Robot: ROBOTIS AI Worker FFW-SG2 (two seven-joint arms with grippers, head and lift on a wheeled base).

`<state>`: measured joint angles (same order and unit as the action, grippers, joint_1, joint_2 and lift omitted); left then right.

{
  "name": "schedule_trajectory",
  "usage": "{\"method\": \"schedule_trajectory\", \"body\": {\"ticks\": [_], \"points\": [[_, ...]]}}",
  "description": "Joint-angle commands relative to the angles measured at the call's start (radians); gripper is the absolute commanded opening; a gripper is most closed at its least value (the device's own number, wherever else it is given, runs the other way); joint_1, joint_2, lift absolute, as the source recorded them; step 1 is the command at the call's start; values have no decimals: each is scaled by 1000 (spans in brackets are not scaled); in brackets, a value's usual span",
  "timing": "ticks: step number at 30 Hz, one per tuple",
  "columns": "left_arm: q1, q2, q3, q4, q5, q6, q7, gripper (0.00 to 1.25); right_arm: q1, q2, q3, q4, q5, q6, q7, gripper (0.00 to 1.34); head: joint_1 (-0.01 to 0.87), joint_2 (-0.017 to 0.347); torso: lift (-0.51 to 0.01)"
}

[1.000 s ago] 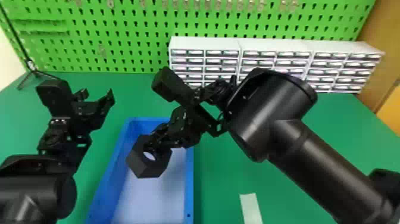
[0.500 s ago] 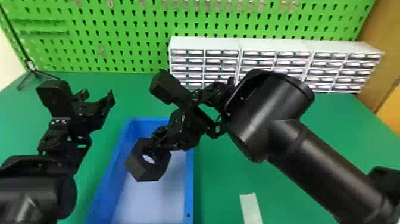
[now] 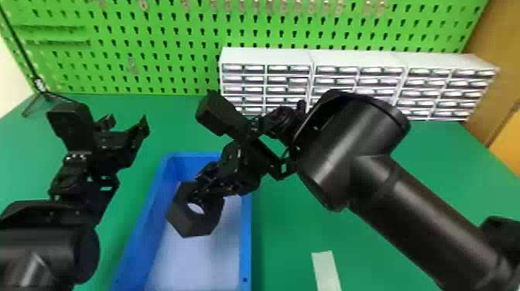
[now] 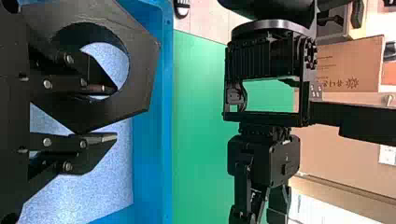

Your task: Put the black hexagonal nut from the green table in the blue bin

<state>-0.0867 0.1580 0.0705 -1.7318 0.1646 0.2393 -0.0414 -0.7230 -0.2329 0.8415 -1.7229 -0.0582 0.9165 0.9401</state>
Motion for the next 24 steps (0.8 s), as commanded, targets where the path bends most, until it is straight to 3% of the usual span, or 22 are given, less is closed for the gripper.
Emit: {"method": "schedule_trajectory", "body": {"ticks": [1,5,9,24], "points": [[-1,0,0,0,0,0,0,709,-4,-3,-1,0,1,-2,0,647,686,28,-96],[-1,0,0,0,0,0,0,709,-4,-3,-4,0,9,-11,0,887,686,28,-96],[-2,0,0,0,0,0,0,709,-4,-3,-4,-1,11,-18,-1,1012,686,28,-96],[-7,0,-2,0,-2,0,0,709,-4,-5,-5,0,6,-21,-6,1046,686,28,-96]]}}
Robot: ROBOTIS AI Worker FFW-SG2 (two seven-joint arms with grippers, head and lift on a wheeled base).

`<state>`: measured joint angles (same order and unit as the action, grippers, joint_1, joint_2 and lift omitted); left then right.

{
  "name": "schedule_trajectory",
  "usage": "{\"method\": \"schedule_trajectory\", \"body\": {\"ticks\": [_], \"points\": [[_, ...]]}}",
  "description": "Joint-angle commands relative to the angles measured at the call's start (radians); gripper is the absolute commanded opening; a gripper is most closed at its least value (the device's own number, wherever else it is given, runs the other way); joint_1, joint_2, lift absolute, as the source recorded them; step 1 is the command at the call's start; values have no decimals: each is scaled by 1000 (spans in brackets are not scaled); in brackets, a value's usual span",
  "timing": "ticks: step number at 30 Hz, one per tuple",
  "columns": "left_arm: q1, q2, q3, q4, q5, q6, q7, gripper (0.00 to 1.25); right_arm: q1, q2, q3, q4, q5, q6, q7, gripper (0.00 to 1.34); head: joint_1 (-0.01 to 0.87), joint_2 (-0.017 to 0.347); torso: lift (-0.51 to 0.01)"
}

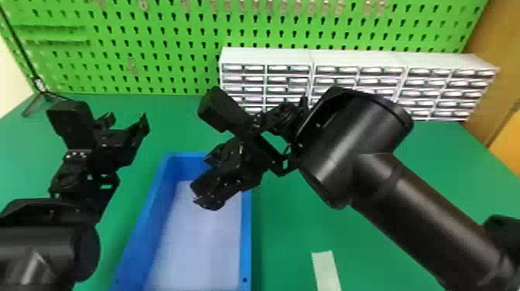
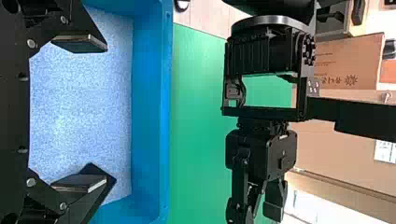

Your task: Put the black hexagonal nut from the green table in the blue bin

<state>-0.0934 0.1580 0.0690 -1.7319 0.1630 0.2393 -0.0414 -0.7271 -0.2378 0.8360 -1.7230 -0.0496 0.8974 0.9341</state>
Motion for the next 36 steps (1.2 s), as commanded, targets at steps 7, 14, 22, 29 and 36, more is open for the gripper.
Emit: {"method": "schedule_trajectory", "body": {"ticks": [7,14,22,29,36], "points": [[0,0,0,0,0,0,0,709,2,-2,0,0,-4,-2,-1,1046,686,28,-96],[1,0,0,0,0,0,0,709,8,0,-11,2,-6,-11,-1,1046,686,28,-96],[4,0,2,-2,0,0,0,709,31,-6,-80,2,4,-15,0,1048,686,28,-96],[8,0,3,-2,1,0,0,709,75,5,-230,2,79,-17,42,1046,686,28,-96],[8,0,5,-5,1,0,0,709,120,29,-380,13,163,-29,49,1048,686,28,-96]]}}
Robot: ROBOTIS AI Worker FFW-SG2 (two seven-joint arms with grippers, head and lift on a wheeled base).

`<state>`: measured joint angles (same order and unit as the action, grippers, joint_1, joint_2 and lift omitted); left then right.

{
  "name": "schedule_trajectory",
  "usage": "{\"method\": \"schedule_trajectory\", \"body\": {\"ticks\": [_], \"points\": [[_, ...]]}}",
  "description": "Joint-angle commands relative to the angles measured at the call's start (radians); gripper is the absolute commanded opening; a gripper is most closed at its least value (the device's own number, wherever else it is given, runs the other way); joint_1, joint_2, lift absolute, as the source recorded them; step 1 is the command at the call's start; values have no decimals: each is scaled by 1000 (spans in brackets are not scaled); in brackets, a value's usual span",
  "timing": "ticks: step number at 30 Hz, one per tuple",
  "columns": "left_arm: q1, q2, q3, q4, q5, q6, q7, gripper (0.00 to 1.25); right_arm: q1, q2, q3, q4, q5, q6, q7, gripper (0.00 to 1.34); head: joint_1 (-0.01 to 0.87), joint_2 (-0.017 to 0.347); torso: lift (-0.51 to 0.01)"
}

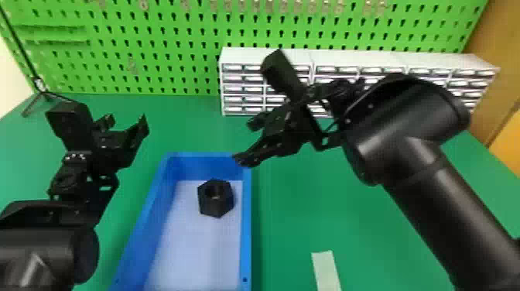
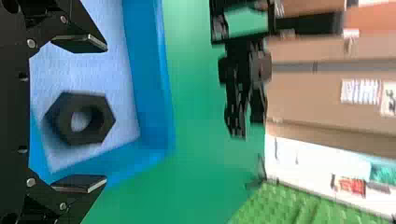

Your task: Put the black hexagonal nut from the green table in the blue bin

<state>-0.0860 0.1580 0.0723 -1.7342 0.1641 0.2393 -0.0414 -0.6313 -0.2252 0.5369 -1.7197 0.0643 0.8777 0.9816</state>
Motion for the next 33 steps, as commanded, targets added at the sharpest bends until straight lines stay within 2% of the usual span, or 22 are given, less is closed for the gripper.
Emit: {"method": "schedule_trajectory", "body": {"ticks": [1,8,16,21,25,33], "points": [[0,0,3,-2,0,0,0,709,30,21,-98,14,58,-16,3,1048,686,28,-96],[2,0,6,-5,0,0,0,709,59,56,-219,75,109,-71,3,1048,686,28,-96],[2,0,6,-7,0,0,0,709,85,78,-327,127,134,-123,-17,1046,686,28,-96],[3,-2,7,-8,2,-2,0,709,102,84,-387,154,100,-160,-70,1046,686,28,-96],[3,-2,7,-8,2,-3,0,709,128,95,-436,183,39,-203,-139,1046,686,28,-96],[3,-2,6,-8,2,-6,0,709,190,127,-503,195,-86,-282,-334,1045,686,28,-96]]}}
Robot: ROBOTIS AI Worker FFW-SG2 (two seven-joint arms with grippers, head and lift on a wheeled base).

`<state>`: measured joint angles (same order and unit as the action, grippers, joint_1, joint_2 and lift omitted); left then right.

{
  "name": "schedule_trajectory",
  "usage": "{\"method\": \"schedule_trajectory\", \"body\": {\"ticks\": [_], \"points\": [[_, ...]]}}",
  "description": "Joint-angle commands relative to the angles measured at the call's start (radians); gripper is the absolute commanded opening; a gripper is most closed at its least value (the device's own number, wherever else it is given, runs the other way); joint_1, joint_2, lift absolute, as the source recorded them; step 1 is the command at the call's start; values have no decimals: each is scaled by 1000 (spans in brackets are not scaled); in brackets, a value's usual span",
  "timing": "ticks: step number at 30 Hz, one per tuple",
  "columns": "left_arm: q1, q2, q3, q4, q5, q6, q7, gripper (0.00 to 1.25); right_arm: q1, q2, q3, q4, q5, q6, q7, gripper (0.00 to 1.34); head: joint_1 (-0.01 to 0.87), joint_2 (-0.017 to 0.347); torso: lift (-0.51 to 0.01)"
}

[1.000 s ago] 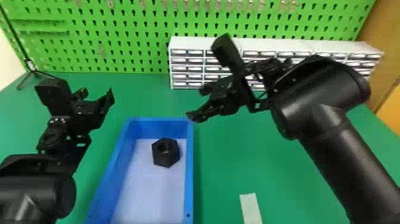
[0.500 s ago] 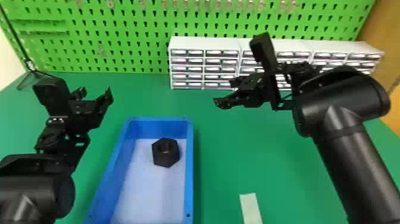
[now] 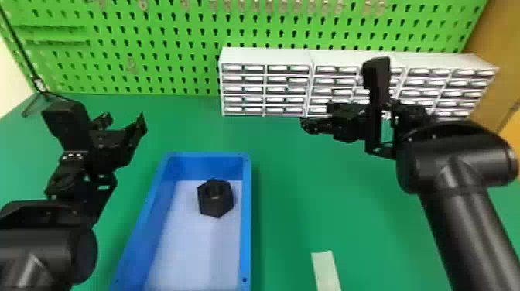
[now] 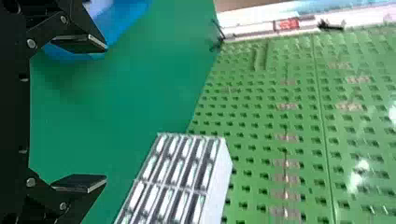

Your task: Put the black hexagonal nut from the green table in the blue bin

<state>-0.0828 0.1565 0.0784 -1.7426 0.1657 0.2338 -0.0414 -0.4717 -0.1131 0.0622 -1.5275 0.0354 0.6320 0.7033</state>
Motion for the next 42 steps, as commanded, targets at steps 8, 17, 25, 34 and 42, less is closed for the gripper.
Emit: {"method": "schedule_trajectory", "body": {"ticks": [8,17,25,34,42], "points": [[-2,-2,-3,0,-2,-2,2,709,84,36,-48,9,-152,-123,-231,1045,686,28,-96],[0,-3,-3,0,0,-2,2,709,134,52,-48,32,-198,-242,-346,1045,686,28,-96],[5,-9,-3,0,-2,-2,3,709,179,66,-55,56,-204,-373,-421,1046,686,28,-96],[11,-14,-3,0,-3,-2,6,709,228,93,-73,67,-161,-500,-484,1046,686,28,-96],[20,-17,-15,0,0,-2,6,709,265,99,-67,107,-150,-611,-522,1045,686,28,-96]]}}
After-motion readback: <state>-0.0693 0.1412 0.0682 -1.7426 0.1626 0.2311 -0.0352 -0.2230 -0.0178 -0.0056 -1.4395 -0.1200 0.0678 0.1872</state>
